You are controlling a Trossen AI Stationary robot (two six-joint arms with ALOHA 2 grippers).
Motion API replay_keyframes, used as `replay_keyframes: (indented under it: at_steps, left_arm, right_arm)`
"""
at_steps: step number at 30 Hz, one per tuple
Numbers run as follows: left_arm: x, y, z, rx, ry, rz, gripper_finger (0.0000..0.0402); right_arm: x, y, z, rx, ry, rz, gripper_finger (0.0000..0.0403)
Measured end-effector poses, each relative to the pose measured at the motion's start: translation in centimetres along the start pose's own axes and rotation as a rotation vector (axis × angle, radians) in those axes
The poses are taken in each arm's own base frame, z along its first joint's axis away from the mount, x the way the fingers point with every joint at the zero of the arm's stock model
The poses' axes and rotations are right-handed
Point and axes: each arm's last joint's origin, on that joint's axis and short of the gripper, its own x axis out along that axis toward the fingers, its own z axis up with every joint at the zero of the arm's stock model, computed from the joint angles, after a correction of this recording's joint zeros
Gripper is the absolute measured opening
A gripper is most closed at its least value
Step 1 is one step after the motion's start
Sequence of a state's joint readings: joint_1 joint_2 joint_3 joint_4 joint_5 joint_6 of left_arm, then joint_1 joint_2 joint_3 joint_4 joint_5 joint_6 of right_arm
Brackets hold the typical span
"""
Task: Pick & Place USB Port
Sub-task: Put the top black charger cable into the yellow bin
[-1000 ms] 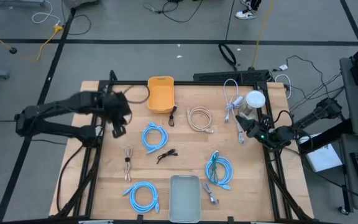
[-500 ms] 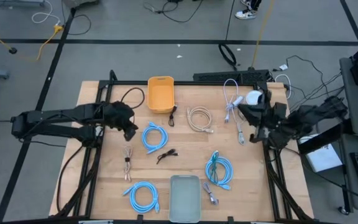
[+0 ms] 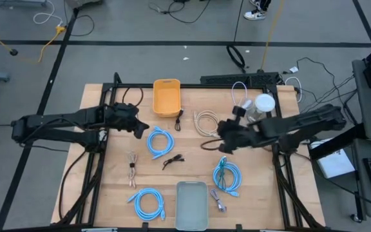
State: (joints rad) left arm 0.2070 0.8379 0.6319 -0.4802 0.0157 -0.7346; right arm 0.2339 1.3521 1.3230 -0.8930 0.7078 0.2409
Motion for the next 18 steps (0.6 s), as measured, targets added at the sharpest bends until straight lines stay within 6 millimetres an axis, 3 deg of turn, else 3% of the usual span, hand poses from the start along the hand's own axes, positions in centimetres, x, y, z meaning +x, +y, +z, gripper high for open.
replay_keyframes:
  at_steps: [4,8,12,18]
  left_arm:
    - [0.8,-0.7,0.3,-0.109,0.035,-0.094,0.0050]
    - [2.1,-0.8,0.6,-0.198,0.028,-0.077,0.0095]
    - [4.5,-0.5,0.7,-0.380,0.061,-0.013,0.0163]
    - [9.6,-0.3,0.0,-0.422,0.173,0.018,0.0244]
  right_arm:
    - [2.2,-0.2,-0.1,0.103,-0.011,-0.027,0.0043]
    - [3.0,-0.8,0.1,0.170,-0.070,-0.032,0.0093]
    - [2.2,-1.8,0.6,0.243,-0.126,0.004,0.0136]
    - [0.6,-2.2,0.7,0.251,-0.179,0.118,0.0173]
